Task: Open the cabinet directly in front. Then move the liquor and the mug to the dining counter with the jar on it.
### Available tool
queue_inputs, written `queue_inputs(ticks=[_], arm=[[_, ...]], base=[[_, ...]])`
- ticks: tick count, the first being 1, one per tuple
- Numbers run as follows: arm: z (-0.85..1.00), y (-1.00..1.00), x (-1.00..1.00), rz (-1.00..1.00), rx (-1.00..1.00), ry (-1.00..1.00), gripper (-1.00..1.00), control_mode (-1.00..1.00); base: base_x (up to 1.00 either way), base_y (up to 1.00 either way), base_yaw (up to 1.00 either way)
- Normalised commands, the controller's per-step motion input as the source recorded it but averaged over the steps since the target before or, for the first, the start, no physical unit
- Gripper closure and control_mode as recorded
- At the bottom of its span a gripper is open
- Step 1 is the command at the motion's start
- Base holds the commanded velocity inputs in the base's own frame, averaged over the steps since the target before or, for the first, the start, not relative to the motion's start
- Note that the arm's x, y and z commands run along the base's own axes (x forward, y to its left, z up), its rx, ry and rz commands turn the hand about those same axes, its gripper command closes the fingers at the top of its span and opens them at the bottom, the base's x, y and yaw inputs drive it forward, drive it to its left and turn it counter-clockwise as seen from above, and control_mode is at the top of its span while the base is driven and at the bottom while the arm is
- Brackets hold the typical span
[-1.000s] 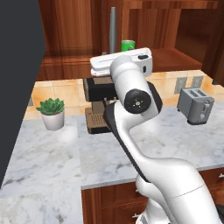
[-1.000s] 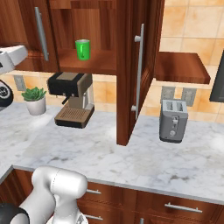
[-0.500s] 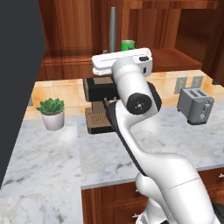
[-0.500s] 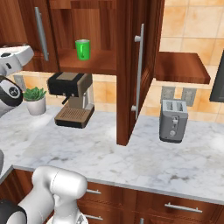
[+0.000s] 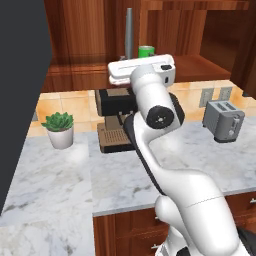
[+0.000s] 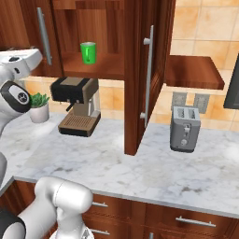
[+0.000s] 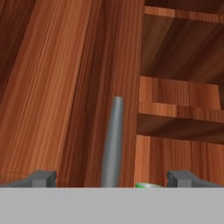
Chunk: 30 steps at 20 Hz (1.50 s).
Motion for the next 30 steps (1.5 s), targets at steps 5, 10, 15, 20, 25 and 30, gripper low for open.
queue_inputs(ticks=[5,10,15,20,25,30], arm=[[0.00,-0.02,0.38,0.01,0.05,0.00,-1.00,-1.00],[0.00,0.00,0.39,0.00,0.07,0.00,-1.00,-1.00],[0.00,0.00,0.42,0.00,0.05,0.00,-1.00,-1.00],[0.00,0.00,0.45,0.00,0.04,0.00,-1.00,-1.00],[0.00,0.02,0.40,0.00,0.04,0.00,-1.00,-1.00],[0.00,0.10,0.38,0.00,0.03,0.00,-1.00,-1.00]], base=[[0.00,0.00,0.00],[0.00,0.00,0.00],[0.00,0.00,0.00],[0.00,0.00,0.00],[0.00,0.00,0.00],[0.00,0.00,0.00]])
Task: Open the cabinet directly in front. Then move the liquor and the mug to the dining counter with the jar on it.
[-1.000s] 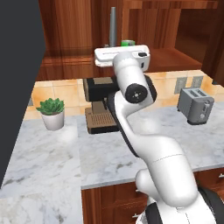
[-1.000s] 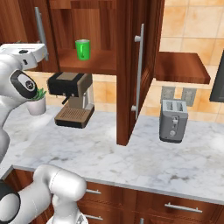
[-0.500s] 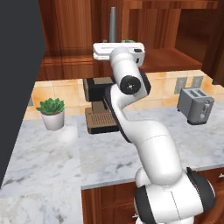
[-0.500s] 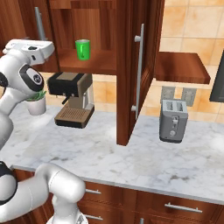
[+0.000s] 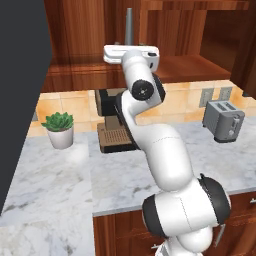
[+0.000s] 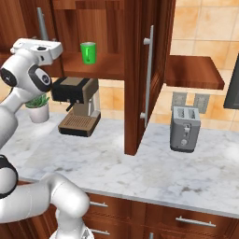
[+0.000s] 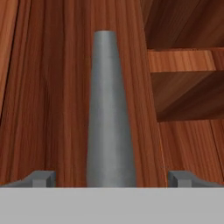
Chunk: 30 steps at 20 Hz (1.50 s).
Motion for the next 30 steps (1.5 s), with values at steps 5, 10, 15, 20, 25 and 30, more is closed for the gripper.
queue_inputs(ticks=[5,10,15,20,25,30], arm=[[0.00,0.12,0.37,0.00,0.02,0.00,-1.00,-1.00],[0.00,0.11,0.40,0.00,0.02,0.00,1.00,-1.00],[0.00,0.06,0.40,0.00,0.01,0.00,1.00,-1.00],[-0.04,0.10,0.12,0.00,0.00,0.07,1.00,-1.00],[-0.01,-0.05,0.00,0.03,0.03,0.00,1.00,-1.00],[0.00,-0.20,0.00,0.07,0.06,0.00,1.00,-1.00]], base=[[0.00,0.00,0.00],[0.00,0.00,0.00],[0.00,0.00,0.00],[0.00,0.00,0.00],[0.00,0.00,0.00],[0.00,0.00,0.00]])
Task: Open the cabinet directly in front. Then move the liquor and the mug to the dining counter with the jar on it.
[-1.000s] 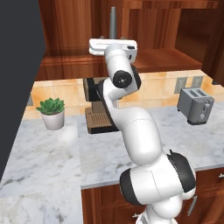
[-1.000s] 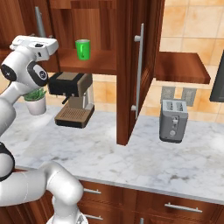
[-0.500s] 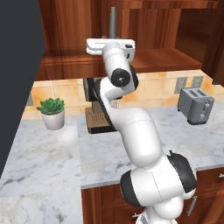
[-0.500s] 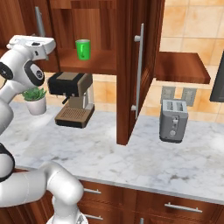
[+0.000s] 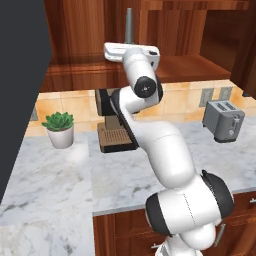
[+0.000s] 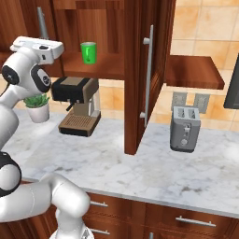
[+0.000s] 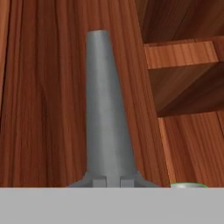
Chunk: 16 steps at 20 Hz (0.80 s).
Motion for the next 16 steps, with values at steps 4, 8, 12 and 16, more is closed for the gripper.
queue_inputs(ticks=[4,8,12,16], arm=[[-0.01,0.00,-0.13,0.02,0.00,0.00,1.00,-1.00],[0.05,0.16,-0.28,0.00,0.00,-0.02,1.00,-1.00],[0.06,0.36,-0.25,0.01,0.01,0.00,1.00,-1.00],[0.00,0.48,-0.31,0.03,0.04,0.01,1.00,-1.00]], base=[[0.00,0.00,0.00],[0.00,0.00,0.00],[0.00,0.00,0.00],[0.00,0.00,0.00]])
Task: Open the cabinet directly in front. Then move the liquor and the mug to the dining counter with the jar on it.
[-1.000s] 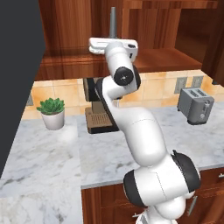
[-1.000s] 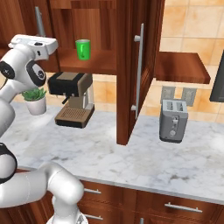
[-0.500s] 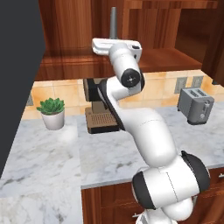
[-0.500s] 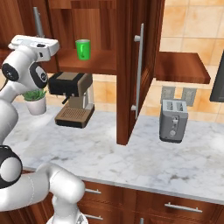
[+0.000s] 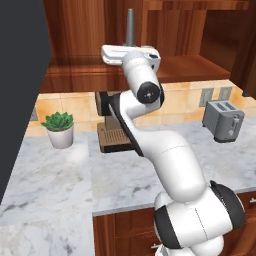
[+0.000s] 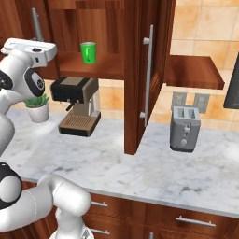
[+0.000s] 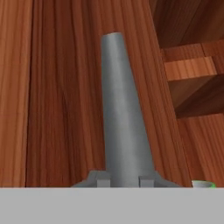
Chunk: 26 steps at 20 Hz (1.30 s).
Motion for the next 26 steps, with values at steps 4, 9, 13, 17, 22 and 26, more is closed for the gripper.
queue_inputs(ticks=[4,9,13,17,22,26], arm=[[0.00,0.52,-0.37,0.04,0.05,0.01,1.00,-1.00],[0.00,0.58,-0.40,0.04,0.04,0.02,1.00,-1.00],[0.00,0.61,-0.44,0.04,0.04,0.01,1.00,-1.00],[0.00,0.63,-0.48,0.04,0.04,0.01,1.00,-1.00],[0.00,0.67,-0.51,0.04,0.04,0.02,1.00,-1.00],[0.00,0.70,-0.53,0.05,0.02,0.02,1.00,-1.00]], base=[[0.00,0.00,0.00],[0.00,0.00,0.00],[0.00,0.00,0.00],[0.00,0.00,0.00],[0.00,0.00,0.00],[0.00,0.00,0.00]])
